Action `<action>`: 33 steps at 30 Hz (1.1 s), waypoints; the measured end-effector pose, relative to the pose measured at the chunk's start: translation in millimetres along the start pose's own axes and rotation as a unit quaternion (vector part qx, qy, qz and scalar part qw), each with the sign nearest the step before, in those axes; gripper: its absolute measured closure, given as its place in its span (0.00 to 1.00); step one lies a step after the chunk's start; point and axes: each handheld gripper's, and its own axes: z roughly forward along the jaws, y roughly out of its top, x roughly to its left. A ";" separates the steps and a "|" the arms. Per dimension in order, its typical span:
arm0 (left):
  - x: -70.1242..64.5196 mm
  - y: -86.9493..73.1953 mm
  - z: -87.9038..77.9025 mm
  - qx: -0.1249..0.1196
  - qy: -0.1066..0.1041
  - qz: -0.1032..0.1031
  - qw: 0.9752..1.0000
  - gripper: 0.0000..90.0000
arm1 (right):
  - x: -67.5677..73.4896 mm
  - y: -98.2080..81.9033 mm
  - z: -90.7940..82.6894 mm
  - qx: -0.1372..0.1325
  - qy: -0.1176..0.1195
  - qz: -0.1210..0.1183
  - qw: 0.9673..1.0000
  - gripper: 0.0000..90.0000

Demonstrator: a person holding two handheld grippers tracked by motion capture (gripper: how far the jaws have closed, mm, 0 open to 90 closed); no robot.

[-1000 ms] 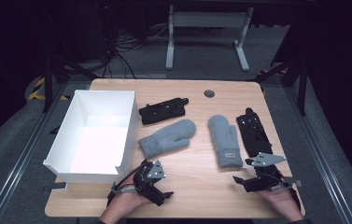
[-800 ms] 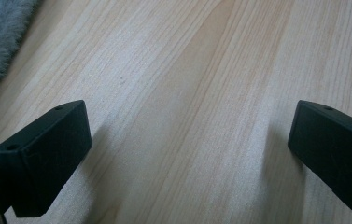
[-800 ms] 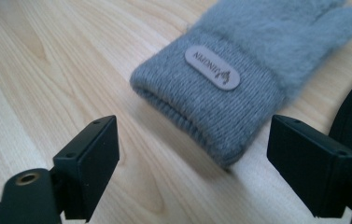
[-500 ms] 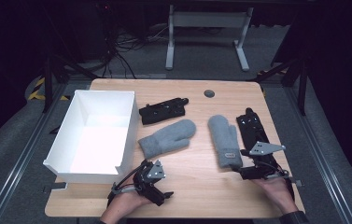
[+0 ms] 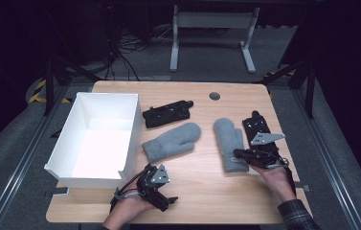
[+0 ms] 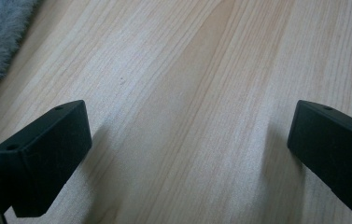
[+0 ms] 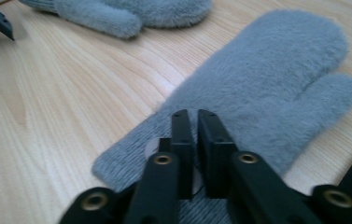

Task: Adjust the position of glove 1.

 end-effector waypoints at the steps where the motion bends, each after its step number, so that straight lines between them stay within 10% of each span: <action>1: 0.0 0.0 0.0 0.000 0.000 0.000 1.000 0.00 | -2.8 0.4 2.9 0.001 0.000 0.003 1.000 1.00; 16: 0.0 0.0 0.0 0.000 0.000 0.000 1.000 0.00 | -3.3 -1.0 17.2 0.029 0.012 -0.007 0.999 1.00; 33: 0.2 0.0 0.0 0.000 0.002 -0.002 1.000 0.00 | 28.4 -1.6 16.6 0.042 0.051 -0.040 0.997 1.00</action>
